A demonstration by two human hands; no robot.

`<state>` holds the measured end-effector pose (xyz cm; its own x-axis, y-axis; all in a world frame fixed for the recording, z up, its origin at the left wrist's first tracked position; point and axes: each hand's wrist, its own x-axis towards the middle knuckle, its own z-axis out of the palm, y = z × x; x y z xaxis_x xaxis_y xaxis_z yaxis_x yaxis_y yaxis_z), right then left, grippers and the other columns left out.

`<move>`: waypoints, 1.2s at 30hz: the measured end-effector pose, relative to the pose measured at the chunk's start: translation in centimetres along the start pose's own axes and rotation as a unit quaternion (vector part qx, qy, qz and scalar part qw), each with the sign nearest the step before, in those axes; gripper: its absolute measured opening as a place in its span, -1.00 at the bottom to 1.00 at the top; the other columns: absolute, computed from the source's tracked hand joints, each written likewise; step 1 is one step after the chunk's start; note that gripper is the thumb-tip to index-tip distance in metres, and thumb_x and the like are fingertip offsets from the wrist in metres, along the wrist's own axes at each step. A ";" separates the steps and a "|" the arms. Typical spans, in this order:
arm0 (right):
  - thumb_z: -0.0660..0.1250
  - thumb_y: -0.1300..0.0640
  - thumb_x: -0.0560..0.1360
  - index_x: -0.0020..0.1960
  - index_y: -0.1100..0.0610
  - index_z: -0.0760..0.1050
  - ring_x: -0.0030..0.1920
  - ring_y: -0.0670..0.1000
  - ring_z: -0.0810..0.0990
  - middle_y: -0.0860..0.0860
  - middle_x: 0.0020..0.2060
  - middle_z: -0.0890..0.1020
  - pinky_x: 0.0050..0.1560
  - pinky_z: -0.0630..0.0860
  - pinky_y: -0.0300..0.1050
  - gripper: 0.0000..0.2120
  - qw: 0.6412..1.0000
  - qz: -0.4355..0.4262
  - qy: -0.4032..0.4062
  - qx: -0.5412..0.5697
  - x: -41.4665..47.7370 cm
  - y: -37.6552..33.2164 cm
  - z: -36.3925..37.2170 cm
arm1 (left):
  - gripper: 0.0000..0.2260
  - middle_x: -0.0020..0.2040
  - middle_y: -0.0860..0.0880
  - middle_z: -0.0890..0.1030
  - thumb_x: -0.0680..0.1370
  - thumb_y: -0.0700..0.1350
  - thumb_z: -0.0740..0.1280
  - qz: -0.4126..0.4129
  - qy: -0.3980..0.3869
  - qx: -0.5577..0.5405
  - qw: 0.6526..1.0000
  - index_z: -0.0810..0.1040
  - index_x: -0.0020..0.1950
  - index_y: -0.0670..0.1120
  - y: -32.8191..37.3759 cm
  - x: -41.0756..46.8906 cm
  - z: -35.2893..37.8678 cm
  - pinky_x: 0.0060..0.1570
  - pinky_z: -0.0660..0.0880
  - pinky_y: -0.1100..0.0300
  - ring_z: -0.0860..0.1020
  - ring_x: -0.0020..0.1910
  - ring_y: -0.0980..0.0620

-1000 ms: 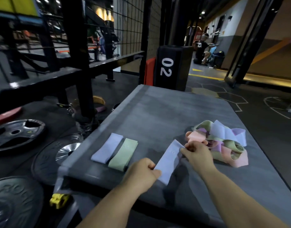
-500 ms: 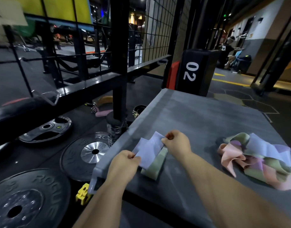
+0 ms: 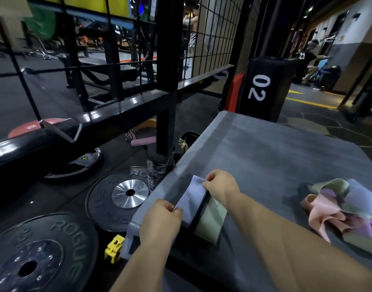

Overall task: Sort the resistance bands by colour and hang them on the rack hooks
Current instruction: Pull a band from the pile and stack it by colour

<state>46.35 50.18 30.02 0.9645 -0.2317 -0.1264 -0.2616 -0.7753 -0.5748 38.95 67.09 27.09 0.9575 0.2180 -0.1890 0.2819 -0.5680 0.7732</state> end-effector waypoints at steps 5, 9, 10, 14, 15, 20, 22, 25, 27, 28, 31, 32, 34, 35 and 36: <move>0.20 0.26 0.47 -0.03 0.07 0.46 -0.11 0.06 0.55 0.00 -0.15 0.57 -0.24 0.43 -0.14 -0.85 0.998 -0.008 -0.027 -0.056 0.7 0.0 0.7 | -0.90 -0.11 0.00 0.47 0.48 0.01 0.29 0.027 0.020 0.054 0.998 0.44 -0.15 0.01 -0.2 -0.2 0.3 -0.27 0.37 0.15 0.50 -0.26 -0.01; 0.18 0.24 0.47 -0.01 0.07 0.43 -0.13 0.07 0.53 0.01 -0.14 0.55 -0.31 0.39 -0.17 -0.85 0.997 -0.013 -0.028 -0.068 0.9 0.1 1.0 | -0.90 -0.16 0.01 0.53 0.50 0.00 0.27 0.034 0.005 0.067 0.997 0.39 -0.13 0.01 -0.2 -0.2 0.4 -0.21 0.44 0.13 0.54 -0.17 -0.05; 0.18 0.24 0.46 -0.02 0.06 0.42 -0.14 0.07 0.53 0.01 -0.15 0.54 -0.31 0.38 -0.17 -0.85 0.997 -0.014 -0.029 -0.072 1.0 0.1 1.1 | -0.90 -0.19 0.01 0.54 0.50 0.00 0.27 0.033 0.001 0.066 0.997 0.38 -0.14 0.02 -0.2 -0.2 0.4 -0.20 0.46 0.12 0.54 -0.16 -0.05; 0.15 0.24 0.44 -0.01 0.02 0.42 -0.09 0.08 0.56 0.00 -0.13 0.55 -0.15 0.49 -0.11 -0.80 0.996 -0.020 -0.036 -0.084 0.9 -0.1 1.3 | -0.89 -0.15 0.04 0.54 0.50 -0.02 0.28 0.028 -0.001 0.066 0.997 0.35 -0.08 0.05 0.0 -0.5 0.2 -0.12 0.50 0.10 0.56 -0.11 -0.06; 0.15 0.25 0.44 -0.01 0.01 0.43 -0.09 0.08 0.57 0.00 -0.13 0.57 -0.08 0.54 -0.07 -0.79 0.996 -0.022 -0.038 -0.082 0.8 -0.2 1.3 | -0.88 -0.12 0.05 0.54 0.49 -0.03 0.28 0.025 -0.001 0.068 0.997 0.35 -0.06 0.06 0.0 -0.6 0.2 -0.12 0.50 0.11 0.56 -0.09 -0.06; 0.15 0.28 0.42 -0.05 0.07 0.51 -0.17 0.10 0.59 0.03 -0.15 0.62 -0.06 0.59 0.00 -0.77 0.994 -0.019 -0.053 -0.089 0.6 -0.5 1.4 | -0.81 0.00 0.08 0.55 0.49 -0.08 0.27 0.021 -0.007 0.067 0.998 0.30 0.03 0.08 0.0 -0.8 -0.2 -0.08 0.48 0.12 0.56 -0.02 -0.03; 0.15 0.28 0.41 -0.04 0.07 0.53 -0.22 0.09 0.56 0.01 -0.22 0.59 -0.06 0.60 0.00 -0.76 0.995 -0.020 -0.058 -0.084 0.5 -0.5 1.3 | -0.78 0.01 0.09 0.55 0.49 -0.12 0.26 0.017 -0.006 0.065 0.998 0.32 0.09 0.05 -0.1 -0.7 -0.5 -0.08 0.47 0.13 0.56 -0.03 -0.02; 0.17 0.22 0.42 -0.10 -0.05 0.47 -0.13 0.06 0.61 -0.06 -0.19 0.60 0.08 0.54 0.02 -0.79 0.994 -0.019 -0.065 -0.086 0.3 0.0 1.4 | -0.77 -0.03 0.07 0.55 0.49 -0.14 0.25 0.010 -0.009 0.064 0.998 0.32 0.10 0.05 -0.1 -0.6 -0.7 -0.11 0.48 0.13 0.57 -0.08 -0.03; 0.18 0.16 0.44 -0.06 -0.12 0.44 -0.08 0.01 0.58 -0.11 -0.13 0.61 0.11 0.36 -0.05 -0.80 0.993 -0.024 -0.049 -0.104 0.2 0.5 1.4 | -0.80 -0.05 0.04 0.56 0.49 -0.14 0.24 0.018 -0.010 0.070 0.997 0.31 0.06 0.05 -0.2 -0.7 -0.7 -0.16 0.47 0.13 0.57 -0.11 -0.05; 0.18 0.14 0.45 -0.03 -0.13 0.44 -0.03 -0.01 0.56 -0.13 -0.10 0.61 0.07 0.27 -0.06 -0.80 0.993 -0.029 -0.037 -0.111 0.2 0.6 1.5 | -0.83 -0.04 0.03 0.56 0.51 -0.13 0.23 0.027 -0.010 0.081 0.996 0.34 0.07 0.05 -0.1 -0.8 -0.8 -0.17 0.44 0.15 0.56 -0.09 -0.04; 0.17 0.10 0.47 0.10 -0.14 0.47 0.13 -0.02 0.47 -0.16 0.01 0.60 0.04 0.20 -0.06 -0.74 0.992 -0.047 -0.020 -0.113 -0.1 1.0 1.6 | -0.81 0.07 0.00 0.54 0.54 -0.08 0.22 0.055 -0.004 0.115 0.992 0.45 0.15 0.01 -0.1 -0.8 -0.7 -0.10 0.41 0.16 0.53 0.02 -0.04; 0.18 0.09 0.48 0.14 -0.15 0.48 0.17 -0.03 0.47 -0.16 0.04 0.59 0.06 0.21 -0.06 -0.72 0.992 -0.057 -0.014 -0.111 -0.2 1.2 1.6 | -0.80 0.08 0.00 0.55 0.55 -0.06 0.22 0.057 -0.005 0.114 0.992 0.46 0.17 0.01 -0.2 -0.8 -0.7 -0.06 0.44 0.15 0.54 0.04 -0.06; 0.19 0.09 0.51 0.20 -0.15 0.50 0.20 -0.04 0.47 -0.16 0.09 0.59 0.12 0.24 -0.06 -0.69 0.990 -0.080 -0.001 -0.112 -0.6 1.4 1.6 | -0.79 0.04 -0.03 0.58 0.54 -0.04 0.23 0.054 -0.009 0.103 0.993 0.48 0.17 0.01 -0.2 -0.8 -0.8 -0.03 0.51 0.11 0.58 -0.01 -0.08; 0.18 0.09 0.51 0.22 -0.14 0.51 0.20 -0.04 0.47 -0.15 0.10 0.58 0.14 0.24 -0.06 -0.68 0.989 -0.090 0.002 -0.117 -0.7 1.5 1.6 | -0.79 0.01 -0.03 0.60 0.54 -0.04 0.23 0.054 -0.012 0.100 0.994 0.49 0.16 0.01 -0.2 -0.8 -0.8 -0.03 0.52 0.09 0.59 -0.04 -0.09; 0.17 0.10 0.52 0.22 -0.14 0.52 0.20 -0.04 0.47 -0.15 0.11 0.58 0.13 0.23 -0.07 -0.67 0.988 -0.099 0.005 -0.122 -0.8 1.6 1.7 | -0.80 -0.01 -0.04 0.60 0.54 -0.04 0.23 0.055 -0.013 0.099 0.993 0.49 0.15 0.01 -0.1 -0.9 -0.9 -0.02 0.53 0.08 0.59 -0.06 -0.10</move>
<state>45.23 50.10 27.87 0.9975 -0.0667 -0.0234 -0.0706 -0.9244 -0.3748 38.02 67.68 27.68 0.9835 0.1279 -0.1277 0.1805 -0.7334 0.6554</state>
